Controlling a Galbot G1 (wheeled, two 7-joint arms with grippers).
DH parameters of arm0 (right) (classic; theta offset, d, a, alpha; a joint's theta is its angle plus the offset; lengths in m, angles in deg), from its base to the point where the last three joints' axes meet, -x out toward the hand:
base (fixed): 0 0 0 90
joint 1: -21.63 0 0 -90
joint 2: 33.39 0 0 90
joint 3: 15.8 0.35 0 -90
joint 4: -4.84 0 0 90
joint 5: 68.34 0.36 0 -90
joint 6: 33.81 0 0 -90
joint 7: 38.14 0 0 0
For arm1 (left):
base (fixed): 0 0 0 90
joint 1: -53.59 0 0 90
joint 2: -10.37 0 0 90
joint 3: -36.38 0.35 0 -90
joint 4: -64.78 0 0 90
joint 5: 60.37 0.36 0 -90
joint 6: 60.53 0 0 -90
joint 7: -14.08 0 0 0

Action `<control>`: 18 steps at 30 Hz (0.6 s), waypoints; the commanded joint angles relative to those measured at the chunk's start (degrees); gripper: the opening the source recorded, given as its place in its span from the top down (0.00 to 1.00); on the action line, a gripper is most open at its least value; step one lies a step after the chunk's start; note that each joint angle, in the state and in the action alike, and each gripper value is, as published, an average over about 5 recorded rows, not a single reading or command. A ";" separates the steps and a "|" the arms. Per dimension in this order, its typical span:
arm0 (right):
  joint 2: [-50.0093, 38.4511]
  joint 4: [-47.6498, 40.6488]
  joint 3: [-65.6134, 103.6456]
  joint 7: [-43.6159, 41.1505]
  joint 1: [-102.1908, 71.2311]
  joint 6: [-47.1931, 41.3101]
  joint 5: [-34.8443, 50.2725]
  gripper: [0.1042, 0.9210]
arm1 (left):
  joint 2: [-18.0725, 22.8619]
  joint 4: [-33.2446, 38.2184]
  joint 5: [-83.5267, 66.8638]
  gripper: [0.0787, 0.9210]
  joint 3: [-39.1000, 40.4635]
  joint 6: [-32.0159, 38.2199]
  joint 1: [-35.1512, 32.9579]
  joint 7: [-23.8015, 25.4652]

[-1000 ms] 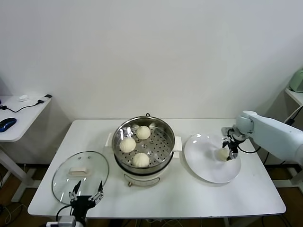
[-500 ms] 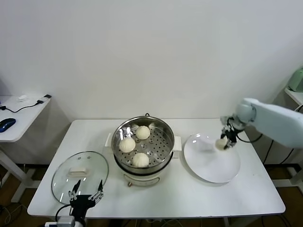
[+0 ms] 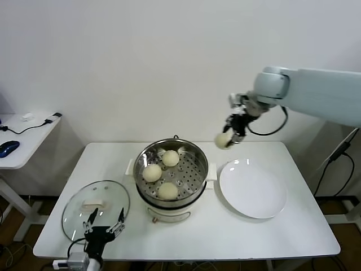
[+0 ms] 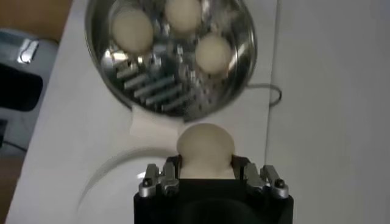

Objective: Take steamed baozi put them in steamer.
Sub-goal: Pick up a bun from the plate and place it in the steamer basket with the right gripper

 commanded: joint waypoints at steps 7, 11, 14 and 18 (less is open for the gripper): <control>15.08 3.18 -1.10 9.10 -7.13 -6.80 8.07 0.43 | 0.41 0.65 -0.68 0.12 -0.09 -0.17 0.05 0.20; 15.24 0.54 -0.59 9.33 -10.84 -7.17 5.14 0.43 | 0.42 0.29 -0.57 0.12 0.04 0.09 0.06 0.20; 15.21 -0.50 -0.39 9.56 -13.06 -7.44 2.82 0.43 | 0.43 0.07 -0.49 0.12 0.09 0.27 0.01 0.20; 14.83 -1.10 -0.19 10.06 -14.98 -7.54 0.52 0.43 | 0.44 -0.07 -0.52 0.12 0.02 0.36 0.03 0.19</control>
